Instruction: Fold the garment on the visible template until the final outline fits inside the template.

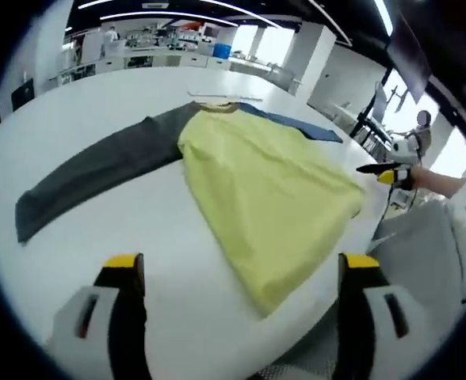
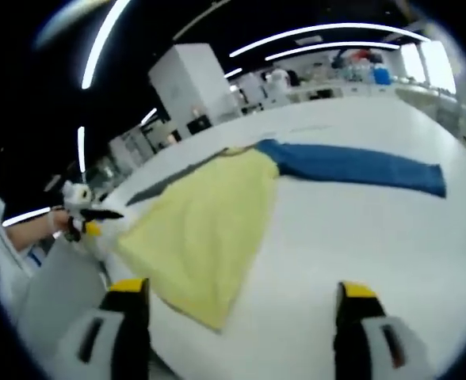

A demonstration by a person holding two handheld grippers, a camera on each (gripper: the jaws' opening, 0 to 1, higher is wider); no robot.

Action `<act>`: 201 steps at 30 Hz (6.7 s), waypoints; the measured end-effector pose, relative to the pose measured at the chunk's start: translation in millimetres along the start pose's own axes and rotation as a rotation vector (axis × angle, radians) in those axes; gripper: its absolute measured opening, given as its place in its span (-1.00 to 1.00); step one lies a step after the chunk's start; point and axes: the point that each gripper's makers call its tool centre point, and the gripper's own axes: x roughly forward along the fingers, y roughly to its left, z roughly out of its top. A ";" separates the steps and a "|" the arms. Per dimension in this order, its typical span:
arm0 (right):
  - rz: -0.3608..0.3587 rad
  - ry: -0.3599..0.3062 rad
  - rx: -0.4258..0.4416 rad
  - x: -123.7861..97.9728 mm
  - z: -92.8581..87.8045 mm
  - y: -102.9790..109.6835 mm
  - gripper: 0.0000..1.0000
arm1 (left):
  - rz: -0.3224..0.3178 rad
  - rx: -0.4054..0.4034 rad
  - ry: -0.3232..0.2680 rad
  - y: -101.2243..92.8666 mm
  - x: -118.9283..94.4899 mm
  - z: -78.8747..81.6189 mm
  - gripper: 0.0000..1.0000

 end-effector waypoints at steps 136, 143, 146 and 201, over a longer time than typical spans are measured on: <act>0.196 -0.157 -0.033 153.0 253.6 55.6 -1.00 | 0.047 -0.028 -0.170 0.0 -16.1 23.1 0.83; 0.270 -0.139 -0.058 181.8 258.6 92.5 -1.00 | 0.043 -0.032 -0.178 -0.2 -13.7 24.4 0.82; 0.290 -0.124 -0.077 193.3 254.0 107.1 -1.00 | 0.040 -0.032 -0.177 -0.6 -13.1 24.3 0.82; 0.389 0.135 -0.126 314.4 155.5 205.3 -1.00 | 0.051 -0.105 -0.164 9.7 -11.8 2.0 0.80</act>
